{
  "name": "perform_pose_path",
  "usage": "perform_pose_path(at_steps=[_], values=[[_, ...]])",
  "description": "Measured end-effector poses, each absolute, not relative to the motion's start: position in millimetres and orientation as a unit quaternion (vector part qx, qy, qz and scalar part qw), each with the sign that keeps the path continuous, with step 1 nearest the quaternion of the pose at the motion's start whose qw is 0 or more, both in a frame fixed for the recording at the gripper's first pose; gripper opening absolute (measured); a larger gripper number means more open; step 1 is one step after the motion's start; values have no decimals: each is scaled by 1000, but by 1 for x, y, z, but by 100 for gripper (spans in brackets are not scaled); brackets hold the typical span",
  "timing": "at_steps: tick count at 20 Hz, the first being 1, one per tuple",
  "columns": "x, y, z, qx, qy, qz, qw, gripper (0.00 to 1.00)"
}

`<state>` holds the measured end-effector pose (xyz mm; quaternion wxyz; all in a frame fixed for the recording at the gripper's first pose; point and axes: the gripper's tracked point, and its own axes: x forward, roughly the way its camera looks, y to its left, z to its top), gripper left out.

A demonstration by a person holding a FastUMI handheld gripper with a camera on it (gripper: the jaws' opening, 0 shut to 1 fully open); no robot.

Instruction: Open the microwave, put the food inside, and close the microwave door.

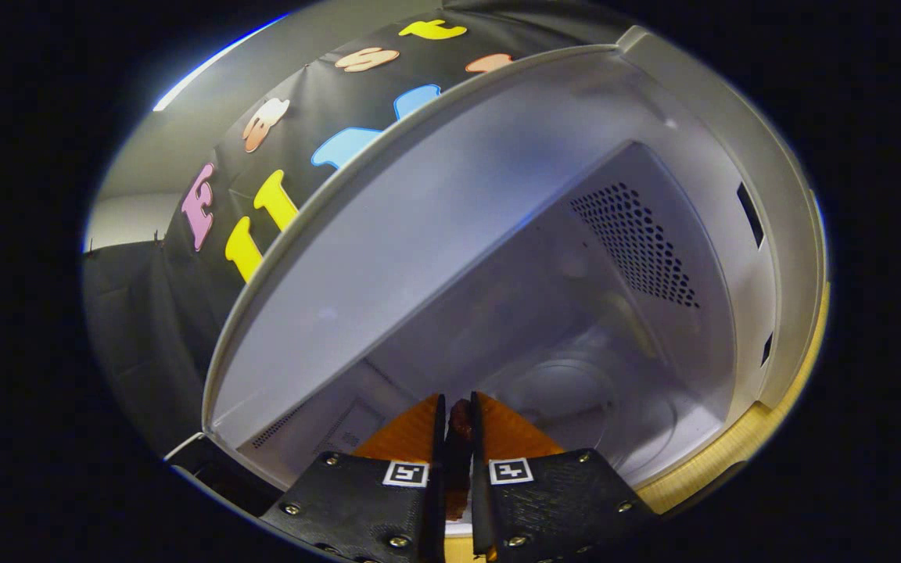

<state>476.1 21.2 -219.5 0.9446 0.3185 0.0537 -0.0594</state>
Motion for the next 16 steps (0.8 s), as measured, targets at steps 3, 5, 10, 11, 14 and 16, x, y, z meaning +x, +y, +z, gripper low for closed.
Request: perform_pose_path(at_steps=[3,5,10,11,14,16], values=[[484,15,-226,300,42,-77,950,14],[486,11,-228,292,36,-90,951,14],[495,5,-239,296,22,-121,947,20],[496,2,-239,295,19,-133,946,20],[501,-7,-255,289,29,-167,942,39],[502,-16,-262,287,39,-185,939,55]])
